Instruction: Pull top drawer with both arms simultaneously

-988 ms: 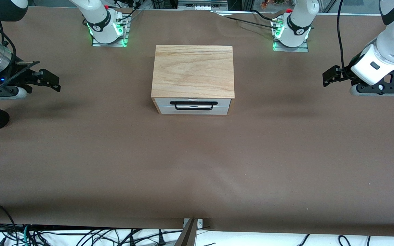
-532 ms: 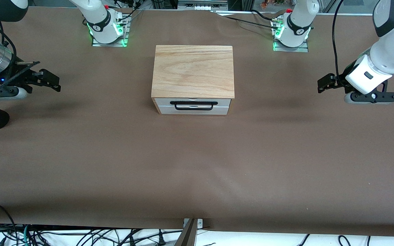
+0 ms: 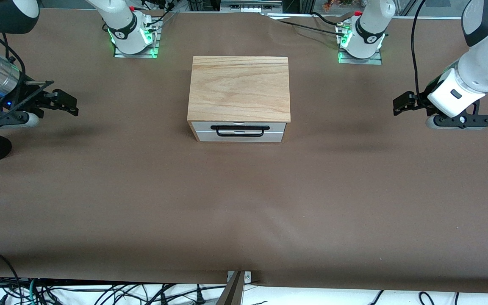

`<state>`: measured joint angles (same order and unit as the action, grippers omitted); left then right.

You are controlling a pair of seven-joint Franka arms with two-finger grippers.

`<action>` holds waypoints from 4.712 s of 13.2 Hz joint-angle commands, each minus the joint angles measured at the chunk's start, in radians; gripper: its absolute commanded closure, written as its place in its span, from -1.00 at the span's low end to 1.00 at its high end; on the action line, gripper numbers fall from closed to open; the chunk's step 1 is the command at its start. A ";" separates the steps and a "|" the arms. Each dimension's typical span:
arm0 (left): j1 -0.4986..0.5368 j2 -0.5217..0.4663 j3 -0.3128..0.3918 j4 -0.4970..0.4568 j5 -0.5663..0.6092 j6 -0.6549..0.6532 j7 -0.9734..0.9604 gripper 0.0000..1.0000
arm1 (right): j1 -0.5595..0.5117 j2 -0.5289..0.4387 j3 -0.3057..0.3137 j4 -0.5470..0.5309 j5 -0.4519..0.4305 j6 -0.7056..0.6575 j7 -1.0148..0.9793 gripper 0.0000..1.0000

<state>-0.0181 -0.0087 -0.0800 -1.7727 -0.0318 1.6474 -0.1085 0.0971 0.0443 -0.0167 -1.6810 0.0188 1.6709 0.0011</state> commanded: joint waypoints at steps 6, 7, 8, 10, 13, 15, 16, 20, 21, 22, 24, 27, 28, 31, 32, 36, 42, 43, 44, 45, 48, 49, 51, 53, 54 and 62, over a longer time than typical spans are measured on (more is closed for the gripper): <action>0.027 0.038 0.012 -0.004 -0.152 0.055 0.090 -1.00 | 0.024 0.123 0.012 0.009 0.283 -0.013 -0.036 -1.00; 0.027 0.067 0.012 -0.005 -0.205 0.078 0.113 -1.00 | 0.024 0.153 0.014 0.007 0.350 -0.010 -0.064 -1.00; 0.027 0.111 0.012 -0.007 -0.289 0.087 0.154 -1.00 | 0.030 0.202 0.014 0.004 0.434 -0.010 -0.097 -1.00; 0.030 0.188 0.012 -0.008 -0.461 0.109 0.261 -1.00 | 0.032 0.277 0.014 0.000 0.596 0.001 -0.169 -1.00; 0.041 0.281 0.005 -0.008 -0.635 0.183 0.439 -1.00 | 0.033 0.379 0.014 -0.002 0.827 0.012 -0.320 -1.00; 0.044 0.360 0.005 -0.008 -0.799 0.187 0.553 -1.00 | 0.052 0.423 0.014 -0.025 0.935 0.027 -0.447 -0.99; 0.044 0.392 0.005 -0.008 -0.876 0.187 0.620 -1.00 | 0.076 0.442 0.014 -0.054 1.001 0.062 -0.539 -0.99; 0.053 0.486 0.003 -0.008 -1.064 0.178 0.850 -1.00 | 0.176 0.482 0.014 -0.204 1.390 0.190 -0.827 -0.99; 0.058 0.513 0.003 -0.008 -1.117 0.177 0.906 -1.00 | 0.181 0.509 0.014 -0.215 1.471 0.181 -0.904 -0.99; 0.058 0.535 0.003 -0.007 -1.161 0.169 0.943 -1.00 | 0.197 0.534 0.014 -0.220 1.522 0.178 -0.971 -0.99; 0.052 0.581 0.002 0.001 -1.261 0.161 0.975 -1.00 | 0.229 0.568 0.015 -0.233 1.611 0.176 -1.047 -0.99; 0.026 0.636 -0.029 0.001 -1.451 0.161 1.053 -1.00 | 0.262 0.572 0.014 -0.263 1.713 0.167 -1.063 -0.56; 0.024 0.644 -0.046 -0.002 -1.486 0.161 1.053 -1.00 | 0.262 0.574 0.014 -0.267 1.713 0.161 -1.063 -0.34; -0.023 0.667 -0.058 -0.005 -1.630 0.163 1.064 -1.00 | 0.260 0.575 0.014 -0.281 1.713 0.129 -1.064 0.02; -0.040 0.671 -0.058 -0.007 -1.661 0.164 1.079 -1.00 | 0.257 0.575 0.014 -0.282 1.713 0.118 -1.066 0.16; -0.060 0.685 -0.060 -0.046 -1.706 0.164 1.136 -0.95 | 0.253 0.586 0.012 -0.289 1.713 0.099 -1.095 0.41; -0.196 0.633 -0.058 -0.250 -1.870 0.178 1.230 -0.84 | 0.250 0.591 0.011 -0.284 1.712 0.079 -1.095 0.99; -0.206 0.630 -0.060 -0.266 -1.882 0.201 1.230 -0.84 | 0.248 0.591 0.011 -0.284 1.712 0.079 -1.095 1.00; -0.210 0.616 -0.079 -0.286 -1.890 0.227 1.230 -0.79 | 0.250 0.591 0.011 -0.283 1.712 0.079 -1.096 1.00; -0.210 0.607 -0.101 -0.301 -1.901 0.262 1.228 -0.77 | 0.248 0.591 0.011 -0.279 1.712 0.079 -1.096 1.00; -0.210 0.587 -0.129 -0.314 -1.913 0.298 1.230 -0.66 | 0.247 0.591 0.007 -0.278 1.709 0.078 -1.096 1.00; -0.210 0.584 -0.132 -0.314 -1.913 0.298 1.230 -0.64 | 0.242 0.591 0.007 -0.278 1.707 0.078 -1.096 1.00; -0.210 0.572 -0.132 -0.314 -1.913 0.298 1.231 -0.64 | 0.240 0.589 0.007 -0.276 1.707 0.073 -1.095 1.00; -0.210 0.575 -0.136 -0.320 -1.912 0.299 1.274 -0.43 | 0.237 0.589 0.006 -0.276 1.707 0.056 -1.095 1.00; -0.210 0.576 -0.138 -0.326 -1.913 0.299 1.312 -0.29 | 0.234 0.589 0.006 -0.275 1.707 0.056 -1.095 1.00; -0.207 0.590 -0.139 -0.369 -1.913 0.287 1.415 0.31 | 0.233 0.591 0.006 -0.269 1.707 0.055 -1.095 1.00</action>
<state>-0.2196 0.6005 -0.2069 -2.0634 -1.9182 1.9423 1.2196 0.3531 0.6433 -0.0064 -1.9536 1.7154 1.7598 -1.0817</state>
